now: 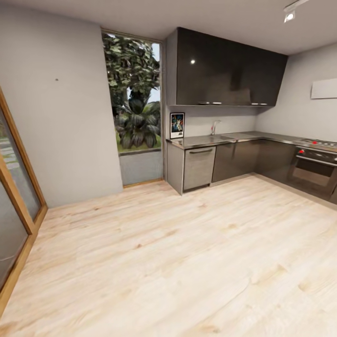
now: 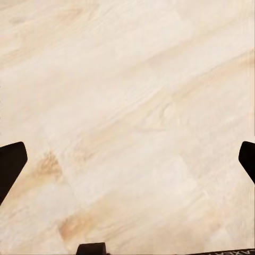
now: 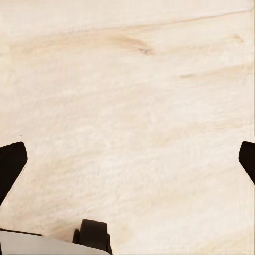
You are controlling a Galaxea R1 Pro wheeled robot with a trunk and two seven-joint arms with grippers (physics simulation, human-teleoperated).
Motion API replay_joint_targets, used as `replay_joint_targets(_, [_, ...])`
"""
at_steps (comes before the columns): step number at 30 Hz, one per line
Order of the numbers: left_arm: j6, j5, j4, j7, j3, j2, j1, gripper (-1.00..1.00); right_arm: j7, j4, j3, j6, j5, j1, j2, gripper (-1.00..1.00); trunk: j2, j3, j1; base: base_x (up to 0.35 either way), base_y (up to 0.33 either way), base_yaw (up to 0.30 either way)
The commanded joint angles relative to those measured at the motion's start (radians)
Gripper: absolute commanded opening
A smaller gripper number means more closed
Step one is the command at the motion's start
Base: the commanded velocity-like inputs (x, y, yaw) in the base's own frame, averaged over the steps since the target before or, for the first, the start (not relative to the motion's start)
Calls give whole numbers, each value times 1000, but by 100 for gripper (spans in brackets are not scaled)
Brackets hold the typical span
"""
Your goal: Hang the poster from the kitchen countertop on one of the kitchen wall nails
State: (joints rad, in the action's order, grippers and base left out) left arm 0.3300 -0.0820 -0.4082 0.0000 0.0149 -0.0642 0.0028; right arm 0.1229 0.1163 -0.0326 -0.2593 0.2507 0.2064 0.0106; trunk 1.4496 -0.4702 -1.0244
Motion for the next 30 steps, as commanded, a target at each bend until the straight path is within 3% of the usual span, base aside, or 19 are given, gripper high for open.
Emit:
replay_joint_targets(1, [1, -8, -1, 0, 2, 0, 0, 100, 8, -1, -3, -2, 7, 1, 0, 100, 0, -1, -1, 336, 78, 0])
replay_joint_targets(30, [1, -8, -1, 0, 2, 0, 0, 100, 8, -1, -1, -2, 7, 1, -1, 100, 0, -1, -1, 336, 78, 0])
